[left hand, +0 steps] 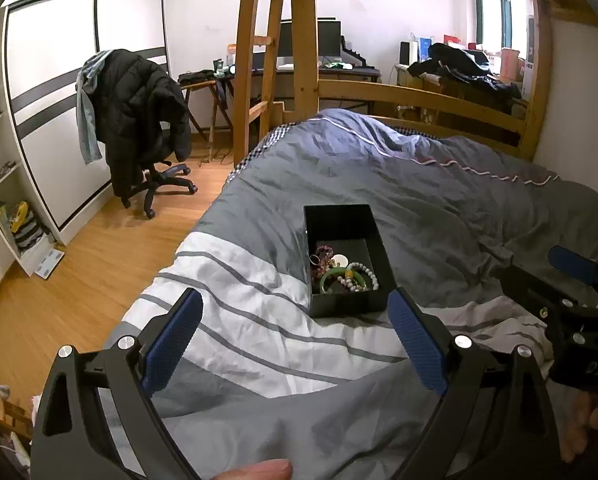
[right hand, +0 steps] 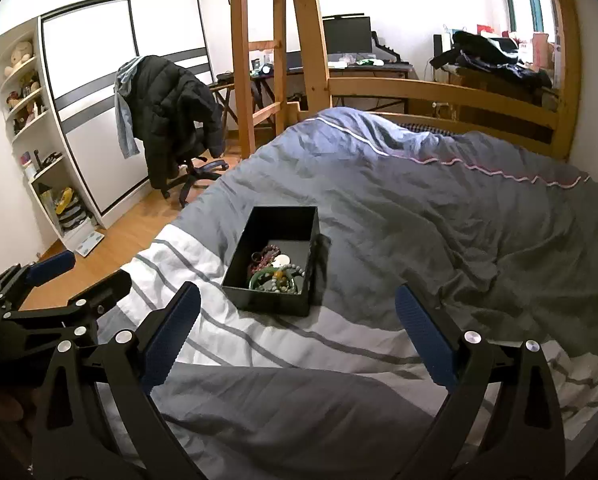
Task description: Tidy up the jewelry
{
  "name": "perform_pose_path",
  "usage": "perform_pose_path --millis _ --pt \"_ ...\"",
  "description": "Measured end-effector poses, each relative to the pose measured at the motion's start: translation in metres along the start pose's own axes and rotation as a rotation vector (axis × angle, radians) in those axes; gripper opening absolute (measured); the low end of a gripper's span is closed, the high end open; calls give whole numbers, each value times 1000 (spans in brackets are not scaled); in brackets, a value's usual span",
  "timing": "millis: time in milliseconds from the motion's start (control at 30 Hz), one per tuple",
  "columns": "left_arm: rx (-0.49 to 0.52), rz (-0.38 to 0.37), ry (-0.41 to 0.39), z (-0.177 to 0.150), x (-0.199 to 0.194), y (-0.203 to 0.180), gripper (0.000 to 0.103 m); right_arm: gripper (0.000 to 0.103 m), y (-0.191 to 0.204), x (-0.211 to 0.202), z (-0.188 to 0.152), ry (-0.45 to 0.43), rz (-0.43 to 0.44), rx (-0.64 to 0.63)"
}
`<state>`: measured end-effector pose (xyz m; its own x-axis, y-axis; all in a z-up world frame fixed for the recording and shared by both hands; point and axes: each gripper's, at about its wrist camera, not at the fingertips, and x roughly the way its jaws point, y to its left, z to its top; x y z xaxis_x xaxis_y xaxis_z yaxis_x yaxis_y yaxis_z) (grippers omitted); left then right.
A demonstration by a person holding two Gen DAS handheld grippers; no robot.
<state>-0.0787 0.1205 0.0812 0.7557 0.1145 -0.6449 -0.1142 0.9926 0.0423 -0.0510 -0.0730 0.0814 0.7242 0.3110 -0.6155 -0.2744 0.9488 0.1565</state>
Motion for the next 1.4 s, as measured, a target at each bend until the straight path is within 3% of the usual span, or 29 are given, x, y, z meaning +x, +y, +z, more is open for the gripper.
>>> perform_pose_path --millis 1400 --pt "8 -19 25 -5 5 -4 93 99 -2 9 -6 30 26 27"
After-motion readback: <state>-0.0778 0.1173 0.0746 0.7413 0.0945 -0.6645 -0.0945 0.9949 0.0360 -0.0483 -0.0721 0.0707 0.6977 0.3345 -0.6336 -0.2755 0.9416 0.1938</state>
